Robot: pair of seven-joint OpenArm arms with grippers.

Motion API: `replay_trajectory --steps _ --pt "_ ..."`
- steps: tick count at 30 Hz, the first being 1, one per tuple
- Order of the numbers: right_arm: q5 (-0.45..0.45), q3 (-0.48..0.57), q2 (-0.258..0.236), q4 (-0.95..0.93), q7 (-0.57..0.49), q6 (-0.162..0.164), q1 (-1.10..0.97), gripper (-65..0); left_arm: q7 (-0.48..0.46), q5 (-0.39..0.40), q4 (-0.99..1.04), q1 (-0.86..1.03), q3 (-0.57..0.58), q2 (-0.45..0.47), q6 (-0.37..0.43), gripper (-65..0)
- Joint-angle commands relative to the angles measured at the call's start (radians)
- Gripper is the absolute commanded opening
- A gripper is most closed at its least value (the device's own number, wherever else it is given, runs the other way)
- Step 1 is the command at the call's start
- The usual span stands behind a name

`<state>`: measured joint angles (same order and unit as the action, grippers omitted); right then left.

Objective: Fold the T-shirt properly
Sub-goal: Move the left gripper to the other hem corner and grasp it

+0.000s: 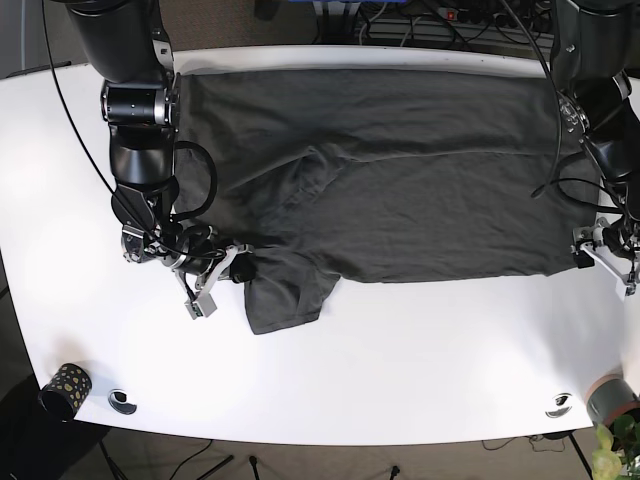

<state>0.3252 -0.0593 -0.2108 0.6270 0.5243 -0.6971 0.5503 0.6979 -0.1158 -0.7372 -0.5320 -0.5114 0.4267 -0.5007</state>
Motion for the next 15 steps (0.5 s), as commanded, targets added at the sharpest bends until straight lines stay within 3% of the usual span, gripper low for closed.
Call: replay_trajectory --steps 1,4,15 --pt "-0.004 -0.001 -0.009 0.011 0.006 -0.001 0.024 -65.0 -0.019 0.012 -0.012 -0.030 0.018 0.014 -0.042 -13.5" --pt "-0.001 -0.001 -0.009 0.011 0.006 -0.001 0.024 -65.0 -0.019 0.012 -0.009 -0.029 0.023 0.007 -0.077 -13.5" --pt "0.004 -0.006 -0.011 0.011 0.006 -0.001 0.024 -65.0 -0.056 0.012 0.106 -0.035 0.024 -0.009 -0.079 -15.6"
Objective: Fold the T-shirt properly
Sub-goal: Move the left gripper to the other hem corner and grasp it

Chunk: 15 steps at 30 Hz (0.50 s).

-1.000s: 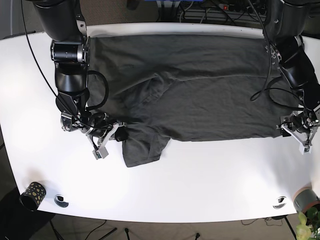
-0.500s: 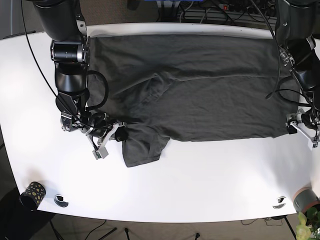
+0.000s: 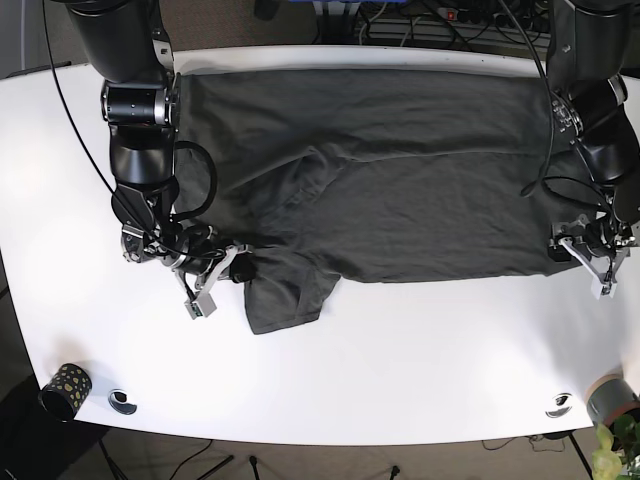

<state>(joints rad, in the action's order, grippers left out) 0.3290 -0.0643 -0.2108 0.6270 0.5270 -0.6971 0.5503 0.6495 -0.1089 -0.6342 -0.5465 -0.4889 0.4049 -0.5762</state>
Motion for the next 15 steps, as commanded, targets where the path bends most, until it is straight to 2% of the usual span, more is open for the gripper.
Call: replay_trajectory --steps 1,6,10,12,15 --pt "0.000 -0.001 -0.012 0.011 0.003 -0.001 0.024 -65.0 -0.013 0.005 0.017 -0.020 0.002 0.013 -0.005 -17.9" --pt "0.002 -0.001 -0.016 0.012 0.003 -0.001 0.024 -65.0 -0.018 0.005 0.027 -0.020 0.000 0.012 -0.006 -29.4" --pt "0.002 -0.002 -0.017 0.075 0.005 -0.001 0.021 -65.0 -0.049 0.005 0.027 -0.017 0.000 0.010 -0.006 -51.0" --pt "-0.003 0.001 -0.017 0.130 0.009 -0.001 0.001 -65.0 -0.055 0.005 0.027 -0.017 0.003 0.009 -0.008 -64.2" --pt "-0.005 0.002 -0.017 0.192 0.011 -0.001 -0.017 -65.0 -0.053 0.005 0.026 -0.017 0.005 0.007 -0.026 -65.0"
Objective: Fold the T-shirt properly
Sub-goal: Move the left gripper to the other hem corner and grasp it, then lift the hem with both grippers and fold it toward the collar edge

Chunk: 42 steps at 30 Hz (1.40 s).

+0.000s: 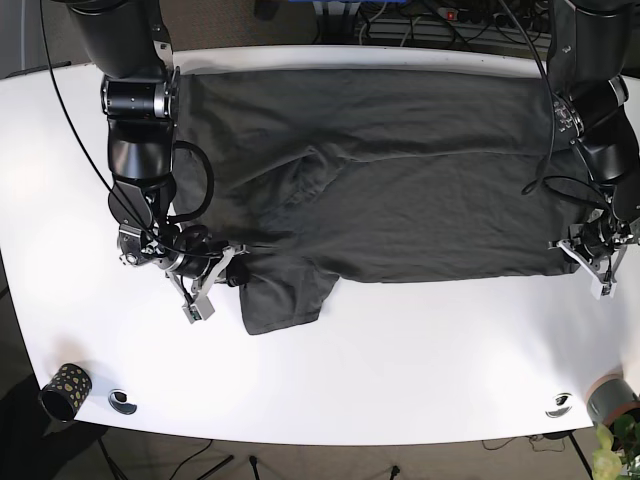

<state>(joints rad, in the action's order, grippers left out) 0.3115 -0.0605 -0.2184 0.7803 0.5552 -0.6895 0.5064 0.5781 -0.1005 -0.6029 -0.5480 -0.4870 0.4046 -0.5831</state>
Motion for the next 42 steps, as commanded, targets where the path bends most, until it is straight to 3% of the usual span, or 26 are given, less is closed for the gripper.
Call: replay_trajectory --steps 1,4,8,15,21,30,42 --pt "0.013 -0.002 -0.009 0.057 -0.017 -0.009 0.025 -65.0 0.018 -0.002 -0.005 -0.016 0.000 0.007 -0.045 -65.0" --pt "0.012 -0.005 -0.011 0.094 0.021 -0.009 0.021 -65.0 0.021 -0.002 -0.033 -0.020 -0.003 0.007 -0.115 -65.0" --pt "0.021 -0.008 -0.034 0.175 0.085 -0.009 0.018 -65.0 0.027 -0.003 -0.136 -0.013 -0.005 -0.009 -0.115 -65.0" --pt "0.022 -0.049 -0.068 0.399 0.202 -0.009 -0.051 -65.0 0.161 -0.002 -0.407 0.061 -0.023 -0.043 -0.115 -65.0" --pt "0.022 -0.112 -0.072 0.597 0.326 -0.009 -0.130 -65.0 0.184 -0.003 -0.607 0.134 -0.078 -0.091 -0.115 -65.0" --pt "0.022 -0.207 -0.065 0.888 0.477 -0.009 -0.283 -65.0 0.309 -0.003 -0.819 0.240 -0.085 -0.129 -0.115 -65.0" --pt "0.022 -0.227 -0.063 1.126 0.490 -0.009 -0.521 -65.0 0.314 -0.003 -1.015 0.489 -0.083 -0.167 -0.115 -65.0"
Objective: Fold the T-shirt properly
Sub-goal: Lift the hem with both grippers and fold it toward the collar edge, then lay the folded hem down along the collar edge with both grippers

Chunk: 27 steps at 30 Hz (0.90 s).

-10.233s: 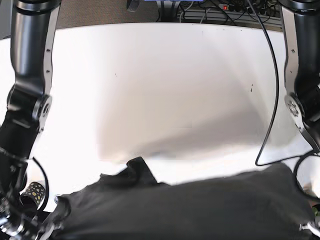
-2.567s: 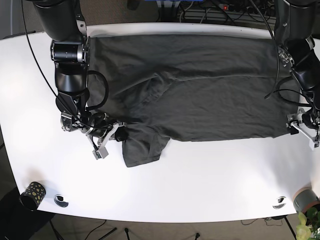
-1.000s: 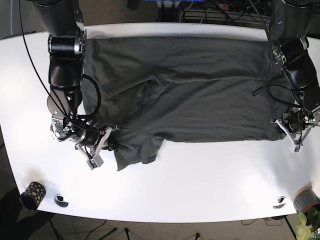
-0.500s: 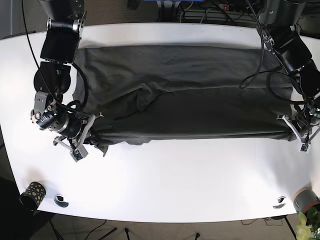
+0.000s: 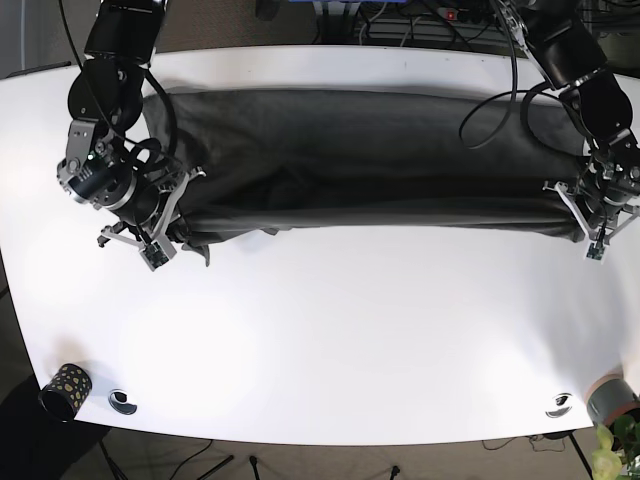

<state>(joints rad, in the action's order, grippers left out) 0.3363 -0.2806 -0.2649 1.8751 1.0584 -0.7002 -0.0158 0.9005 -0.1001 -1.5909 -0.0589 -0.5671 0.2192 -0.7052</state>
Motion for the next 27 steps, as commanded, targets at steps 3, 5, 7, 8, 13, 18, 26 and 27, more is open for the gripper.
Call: replay_trajectory --steps 3,5,7,8,13,18,26,27 --pt "-0.003 -0.009 0.013 0.048 -0.013 0.002 -0.051 -65.0 -0.008 -0.003 -0.024 0.050 -0.001 0.019 0.007 -64.7" --pt "-0.003 -0.038 0.031 0.048 -0.013 0.002 -0.082 -65.0 -0.008 -0.003 -0.016 0.070 0.000 0.021 0.007 -61.2" --pt "-0.003 -0.087 0.063 0.047 -0.013 0.002 -0.118 -65.0 -0.008 -0.003 -0.010 0.092 0.002 0.021 0.007 -53.2" --pt "-0.003 -0.102 0.074 0.044 -0.013 0.002 -0.131 -65.0 -0.008 -0.003 -0.010 0.100 0.002 0.021 0.007 -50.1" --pt "-0.003 -0.139 0.114 0.011 -0.013 0.002 -0.198 -55.5 -0.008 -0.003 -0.009 0.133 -0.003 0.023 0.007 -33.5" --pt "-0.003 -0.144 0.143 0.071 -0.013 0.002 -0.243 -35.4 -0.008 -0.003 -0.018 0.136 -0.001 0.023 0.007 -30.3" --pt "-0.004 -0.159 0.144 0.120 -0.013 0.002 -0.192 -27.4 -0.008 -0.002 -0.185 0.129 0.005 0.016 0.007 -30.4" --pt "-0.007 -0.162 0.144 0.117 -0.013 0.002 -0.178 -27.3 -0.008 -0.002 -0.196 0.129 0.011 0.015 0.007 -30.4"
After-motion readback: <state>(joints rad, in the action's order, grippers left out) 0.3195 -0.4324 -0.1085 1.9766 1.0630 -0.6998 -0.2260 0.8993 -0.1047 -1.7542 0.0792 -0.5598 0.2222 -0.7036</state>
